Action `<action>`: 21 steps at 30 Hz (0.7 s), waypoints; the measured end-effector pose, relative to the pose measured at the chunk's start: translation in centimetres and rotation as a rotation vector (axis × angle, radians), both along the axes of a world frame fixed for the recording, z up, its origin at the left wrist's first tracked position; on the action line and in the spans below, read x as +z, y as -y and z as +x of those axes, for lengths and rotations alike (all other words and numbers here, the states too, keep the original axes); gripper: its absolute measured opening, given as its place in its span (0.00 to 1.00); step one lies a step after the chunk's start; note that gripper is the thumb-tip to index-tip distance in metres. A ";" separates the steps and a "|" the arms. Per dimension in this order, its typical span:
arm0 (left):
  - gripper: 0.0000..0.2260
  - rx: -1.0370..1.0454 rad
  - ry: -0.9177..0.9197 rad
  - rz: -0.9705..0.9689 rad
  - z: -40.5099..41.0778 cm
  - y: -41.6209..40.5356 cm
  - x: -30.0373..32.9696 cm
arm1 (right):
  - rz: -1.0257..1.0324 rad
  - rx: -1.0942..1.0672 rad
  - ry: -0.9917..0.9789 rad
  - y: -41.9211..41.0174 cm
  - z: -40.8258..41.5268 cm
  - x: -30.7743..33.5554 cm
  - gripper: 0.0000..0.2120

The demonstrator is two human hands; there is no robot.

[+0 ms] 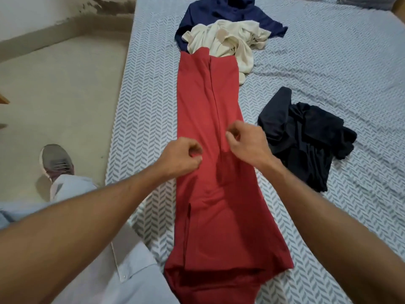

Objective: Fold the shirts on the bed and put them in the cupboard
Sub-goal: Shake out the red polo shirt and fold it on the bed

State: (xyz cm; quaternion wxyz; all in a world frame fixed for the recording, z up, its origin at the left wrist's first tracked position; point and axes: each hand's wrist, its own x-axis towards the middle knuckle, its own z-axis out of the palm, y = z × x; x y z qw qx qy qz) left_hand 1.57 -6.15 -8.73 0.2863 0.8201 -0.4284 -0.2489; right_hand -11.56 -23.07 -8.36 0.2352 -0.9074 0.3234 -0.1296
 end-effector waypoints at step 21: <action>0.21 -0.156 -0.079 0.111 15.9 14.0 -3.8 | -0.056 -0.393 0.026 17.9 25.1 -2.4 0.16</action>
